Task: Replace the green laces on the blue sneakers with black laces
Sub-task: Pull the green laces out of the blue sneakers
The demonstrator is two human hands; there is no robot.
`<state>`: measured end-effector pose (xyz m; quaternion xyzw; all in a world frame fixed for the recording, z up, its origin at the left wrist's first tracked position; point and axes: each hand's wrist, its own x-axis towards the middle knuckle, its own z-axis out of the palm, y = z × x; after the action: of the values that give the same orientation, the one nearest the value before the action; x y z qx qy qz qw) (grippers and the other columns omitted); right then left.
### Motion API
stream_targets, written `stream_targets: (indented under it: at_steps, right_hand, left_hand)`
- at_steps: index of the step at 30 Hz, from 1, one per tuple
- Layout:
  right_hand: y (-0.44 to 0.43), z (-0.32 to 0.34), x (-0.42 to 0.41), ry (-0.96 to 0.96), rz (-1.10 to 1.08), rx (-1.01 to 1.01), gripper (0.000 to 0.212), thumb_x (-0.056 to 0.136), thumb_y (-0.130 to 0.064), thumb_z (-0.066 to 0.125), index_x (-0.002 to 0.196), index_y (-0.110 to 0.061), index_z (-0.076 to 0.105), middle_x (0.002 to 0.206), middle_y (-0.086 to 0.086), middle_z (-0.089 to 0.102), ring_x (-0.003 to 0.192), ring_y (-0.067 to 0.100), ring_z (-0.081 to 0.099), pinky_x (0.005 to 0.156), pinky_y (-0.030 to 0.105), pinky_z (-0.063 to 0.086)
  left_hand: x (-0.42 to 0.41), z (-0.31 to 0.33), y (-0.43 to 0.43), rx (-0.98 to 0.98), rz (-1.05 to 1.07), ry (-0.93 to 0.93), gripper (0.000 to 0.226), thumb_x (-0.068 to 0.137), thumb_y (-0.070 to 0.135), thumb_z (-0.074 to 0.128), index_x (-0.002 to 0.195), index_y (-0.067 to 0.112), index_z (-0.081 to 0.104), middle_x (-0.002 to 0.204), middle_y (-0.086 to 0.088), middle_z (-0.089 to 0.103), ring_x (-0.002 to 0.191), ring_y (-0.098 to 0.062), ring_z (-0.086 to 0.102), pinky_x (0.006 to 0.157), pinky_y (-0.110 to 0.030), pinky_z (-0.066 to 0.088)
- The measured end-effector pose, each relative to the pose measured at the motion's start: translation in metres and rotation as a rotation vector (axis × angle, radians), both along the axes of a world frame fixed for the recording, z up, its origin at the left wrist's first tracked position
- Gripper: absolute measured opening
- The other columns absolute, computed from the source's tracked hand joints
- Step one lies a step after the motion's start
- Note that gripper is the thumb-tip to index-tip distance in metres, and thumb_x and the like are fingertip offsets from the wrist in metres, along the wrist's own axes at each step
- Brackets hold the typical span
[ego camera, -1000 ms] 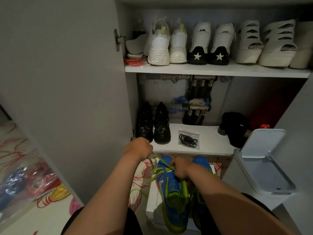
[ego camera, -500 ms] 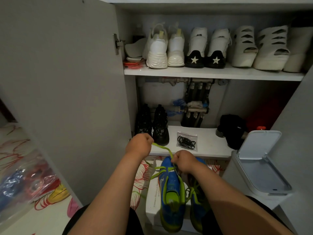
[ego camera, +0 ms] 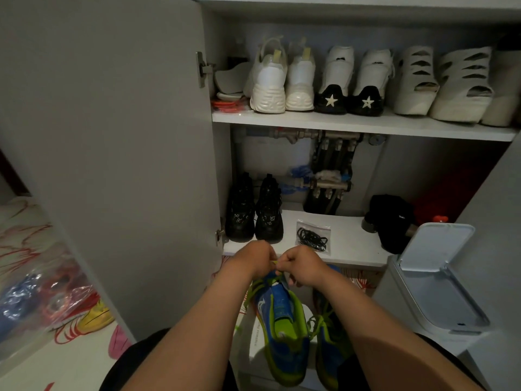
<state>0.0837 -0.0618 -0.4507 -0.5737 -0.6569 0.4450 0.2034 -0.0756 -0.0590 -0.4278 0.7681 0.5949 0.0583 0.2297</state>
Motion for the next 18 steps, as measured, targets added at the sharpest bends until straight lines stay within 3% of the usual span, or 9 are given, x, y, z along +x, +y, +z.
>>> stream_targets:
  at_steps: [3, 8, 12, 15, 18]
  right_hand:
    - [0.004, -0.007, 0.002, -0.054, -0.017, -0.001, 0.003, 0.088, -0.011, 0.072, 0.085, -0.009, 0.072, 0.063, -0.002, 0.068, 0.047, 0.012, 0.058, 0.043, 0.022, 0.044]
    - [0.003, -0.020, 0.007, -0.417, 0.157, -0.081, 0.045, 0.077, -0.018, 0.082, 0.118, -0.023, 0.064, 0.099, 0.001, 0.067, 0.071, 0.014, 0.063, 0.070, 0.027, 0.055]
    - [0.008, -0.024, 0.003, -0.488, 0.170, -0.067, 0.056, 0.084, -0.010, 0.068, 0.132, -0.035, 0.056, 0.116, 0.005, 0.066, 0.095, 0.020, 0.066, 0.081, 0.031, 0.057]
    - [0.012, -0.025, 0.002, -0.554, 0.190, -0.057, 0.060, 0.088, -0.008, 0.064, 0.140, -0.035, 0.052, 0.137, 0.004, 0.058, 0.116, 0.023, 0.060, 0.093, 0.030, 0.053]
    - [0.015, -0.024, 0.000, -0.667, 0.234, -0.082, 0.070, 0.083, -0.007, 0.067, 0.146, -0.031, 0.047, 0.148, 0.002, 0.049, 0.128, 0.024, 0.052, 0.101, 0.029, 0.048]
  left_hand:
    - [-0.003, -0.005, 0.003, -0.028, 0.058, 0.060, 0.016, 0.088, 0.017, 0.066, 0.098, 0.008, 0.075, 0.097, -0.010, 0.068, 0.090, -0.024, 0.063, 0.072, -0.027, 0.045]
    - [-0.008, -0.005, 0.010, -0.178, 0.074, 0.088, 0.018, 0.087, 0.023, 0.066, 0.083, 0.006, 0.064, 0.089, -0.010, 0.062, 0.081, -0.022, 0.057, 0.063, -0.028, 0.042]
    - [-0.018, -0.005, 0.014, -0.211, 0.132, 0.043, 0.030, 0.087, 0.037, 0.062, 0.078, 0.009, 0.067, 0.079, -0.005, 0.060, 0.070, -0.017, 0.055, 0.059, -0.027, 0.041]
    - [-0.033, -0.007, 0.015, -0.212, 0.196, 0.221, 0.018, 0.088, 0.020, 0.056, 0.095, 0.006, 0.065, 0.100, -0.009, 0.063, 0.093, -0.023, 0.065, 0.075, -0.030, 0.051]
    - [-0.043, -0.008, 0.017, -0.225, 0.224, 0.390, 0.033, 0.086, 0.016, 0.061, 0.117, 0.006, 0.064, 0.122, -0.010, 0.062, 0.109, -0.025, 0.062, 0.093, -0.035, 0.052]
